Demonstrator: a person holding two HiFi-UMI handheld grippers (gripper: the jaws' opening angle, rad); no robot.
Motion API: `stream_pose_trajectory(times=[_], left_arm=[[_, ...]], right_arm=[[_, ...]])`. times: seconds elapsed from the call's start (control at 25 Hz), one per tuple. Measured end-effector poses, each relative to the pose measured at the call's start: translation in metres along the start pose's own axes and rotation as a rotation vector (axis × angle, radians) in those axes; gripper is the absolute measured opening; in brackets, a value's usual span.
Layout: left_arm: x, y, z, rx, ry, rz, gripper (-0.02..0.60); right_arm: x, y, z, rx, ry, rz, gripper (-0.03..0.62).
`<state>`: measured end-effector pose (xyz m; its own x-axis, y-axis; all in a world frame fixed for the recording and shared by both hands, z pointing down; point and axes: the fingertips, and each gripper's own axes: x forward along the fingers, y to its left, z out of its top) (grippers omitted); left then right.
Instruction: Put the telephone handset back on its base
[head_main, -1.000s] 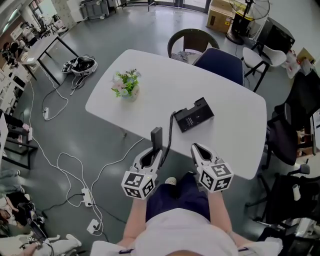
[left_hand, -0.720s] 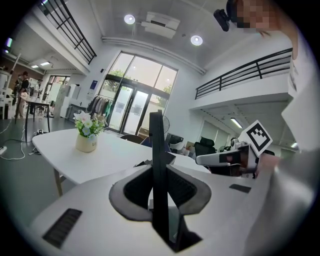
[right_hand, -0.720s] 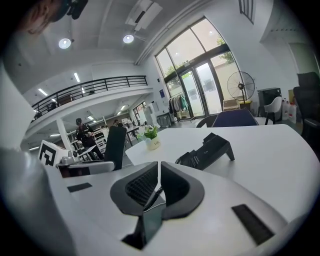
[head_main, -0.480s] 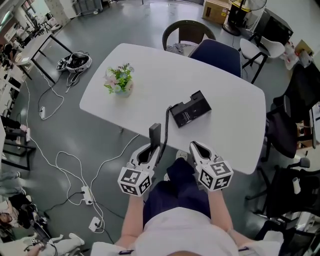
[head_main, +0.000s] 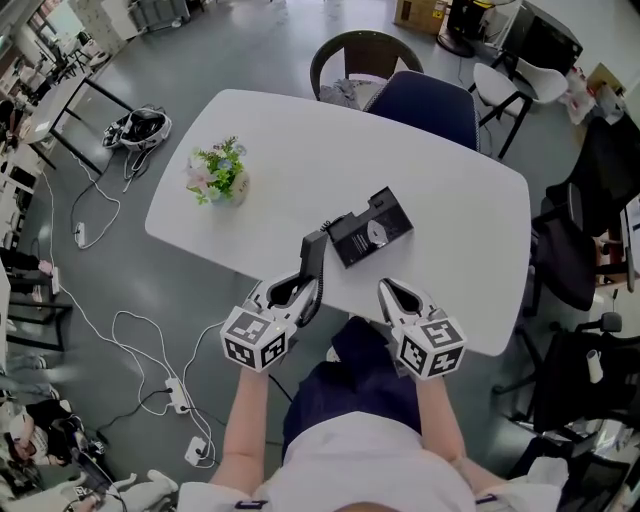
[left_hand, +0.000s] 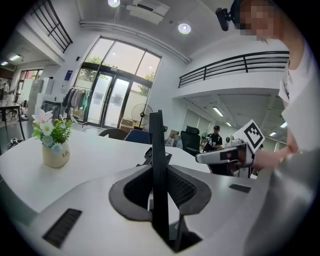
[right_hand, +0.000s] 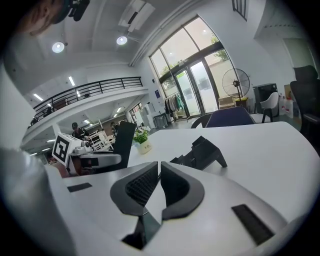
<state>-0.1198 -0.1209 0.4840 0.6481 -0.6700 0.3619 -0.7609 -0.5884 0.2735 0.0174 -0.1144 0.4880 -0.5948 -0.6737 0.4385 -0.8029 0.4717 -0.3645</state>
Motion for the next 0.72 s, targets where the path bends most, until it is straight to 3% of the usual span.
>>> stream_pose_trajectory(times=[0.36, 0.72], left_arm=[[0.050, 0.028, 0.010, 0.043, 0.099, -0.080, 0.086], [0.097, 0.023, -0.002, 0.188, 0.289, -0.280, 0.086]], right_arm=[[0.031, -0.019, 0.013, 0.019, 0.030, 0.021, 0.043], [0.051, -0.038, 0.016, 0.035, 0.072, 0.020, 0.043]])
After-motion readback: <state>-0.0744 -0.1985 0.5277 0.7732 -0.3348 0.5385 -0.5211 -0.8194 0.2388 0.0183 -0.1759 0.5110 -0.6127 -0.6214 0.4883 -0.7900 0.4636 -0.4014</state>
